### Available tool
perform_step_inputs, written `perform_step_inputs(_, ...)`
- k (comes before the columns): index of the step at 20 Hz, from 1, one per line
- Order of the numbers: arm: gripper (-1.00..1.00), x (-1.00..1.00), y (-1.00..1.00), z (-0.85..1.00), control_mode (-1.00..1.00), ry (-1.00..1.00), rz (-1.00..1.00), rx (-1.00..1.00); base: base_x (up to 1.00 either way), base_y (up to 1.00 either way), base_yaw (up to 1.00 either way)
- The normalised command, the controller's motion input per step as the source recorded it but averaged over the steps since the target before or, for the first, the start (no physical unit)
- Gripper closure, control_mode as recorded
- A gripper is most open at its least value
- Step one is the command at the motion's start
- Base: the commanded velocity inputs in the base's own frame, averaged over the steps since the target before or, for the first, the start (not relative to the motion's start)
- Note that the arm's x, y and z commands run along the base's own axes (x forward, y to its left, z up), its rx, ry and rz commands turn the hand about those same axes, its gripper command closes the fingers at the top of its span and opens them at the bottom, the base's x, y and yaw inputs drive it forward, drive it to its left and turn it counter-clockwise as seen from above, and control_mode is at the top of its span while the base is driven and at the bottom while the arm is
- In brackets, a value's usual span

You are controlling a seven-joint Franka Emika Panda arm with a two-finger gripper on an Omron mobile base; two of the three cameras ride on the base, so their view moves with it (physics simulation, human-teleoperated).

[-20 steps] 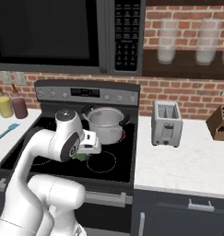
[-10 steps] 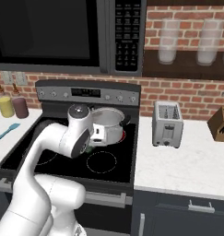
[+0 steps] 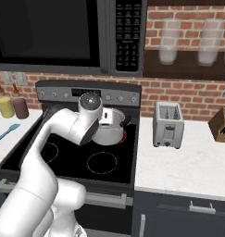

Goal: Put the broccoli and tomato in the pot. Retrieve the spatula and lightly stir the vegetables in the pot.

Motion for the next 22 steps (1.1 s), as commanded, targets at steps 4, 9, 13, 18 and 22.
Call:
perform_step_inputs(4, 1.00, 1.00, 0.03, 0.12, -1.00, 0.00, 0.00, 0.04, 0.00, 0.00, 0.00)
perform_step_inputs(9, 1.00, 0.92, 0.00, -0.13, -1.00, 0.00, 0.00, 0.00, 0.00, 0.00, 0.00)
perform_step_inputs(13, 1.00, 0.74, 0.00, -0.37, -1.00, 0.00, 0.00, 0.00, 0.00, 0.00, 0.00)
perform_step_inputs(18, 1.00, 0.55, 0.00, -0.44, -1.00, 0.00, 0.00, 0.00, 0.00, 0.00, 0.00)
perform_step_inputs(22, 1.00, 0.44, 0.00, -0.31, -1.00, 0.00, 0.01, 0.00, 0.00, 0.00, 0.00)
